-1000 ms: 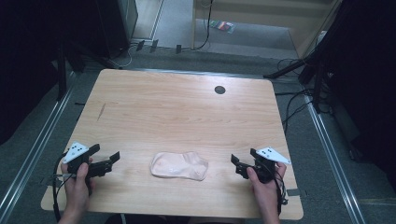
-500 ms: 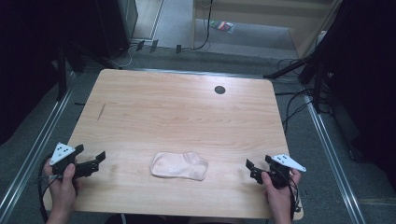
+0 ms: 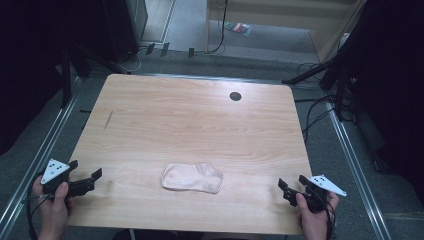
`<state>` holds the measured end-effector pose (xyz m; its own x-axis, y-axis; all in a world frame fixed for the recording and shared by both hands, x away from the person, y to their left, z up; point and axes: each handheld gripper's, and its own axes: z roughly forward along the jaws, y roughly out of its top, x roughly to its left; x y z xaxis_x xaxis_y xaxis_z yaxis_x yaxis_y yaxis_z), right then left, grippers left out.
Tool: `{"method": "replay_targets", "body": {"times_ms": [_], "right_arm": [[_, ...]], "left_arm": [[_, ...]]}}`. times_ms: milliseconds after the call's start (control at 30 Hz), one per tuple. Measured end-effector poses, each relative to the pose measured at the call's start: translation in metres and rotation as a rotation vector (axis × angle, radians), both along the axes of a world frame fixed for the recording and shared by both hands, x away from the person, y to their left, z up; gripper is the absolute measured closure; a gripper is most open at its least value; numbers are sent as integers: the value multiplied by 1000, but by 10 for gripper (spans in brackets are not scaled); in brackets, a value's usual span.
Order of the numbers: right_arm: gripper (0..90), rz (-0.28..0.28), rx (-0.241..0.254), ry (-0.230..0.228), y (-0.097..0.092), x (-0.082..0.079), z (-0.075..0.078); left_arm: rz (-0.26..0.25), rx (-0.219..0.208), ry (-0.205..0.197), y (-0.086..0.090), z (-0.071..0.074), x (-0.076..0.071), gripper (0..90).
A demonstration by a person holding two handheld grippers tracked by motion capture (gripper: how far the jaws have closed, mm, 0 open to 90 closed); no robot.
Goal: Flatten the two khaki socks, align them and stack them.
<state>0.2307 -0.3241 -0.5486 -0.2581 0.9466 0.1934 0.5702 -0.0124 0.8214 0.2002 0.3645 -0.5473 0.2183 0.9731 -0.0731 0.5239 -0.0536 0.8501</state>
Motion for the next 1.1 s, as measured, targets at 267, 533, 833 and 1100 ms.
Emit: {"method": "replay_targets", "body": {"times_ms": [267,533,833,1100], "right_arm": [[144,-21,-10,-8,-22,-18,0],[144,-28,-6,-8,-26,-25,0],[144,-31,-6,-4,-26,-24,0],[145,-34,-4,4,-26,-23,0]], "left_arm": [[5,0,0,9,-3,-9,86],[51,-1,-6,9,-5,-11,86],[47,-10,9,9,-5,-8,86],[44,-26,20,11,-5,-7,86]]}}
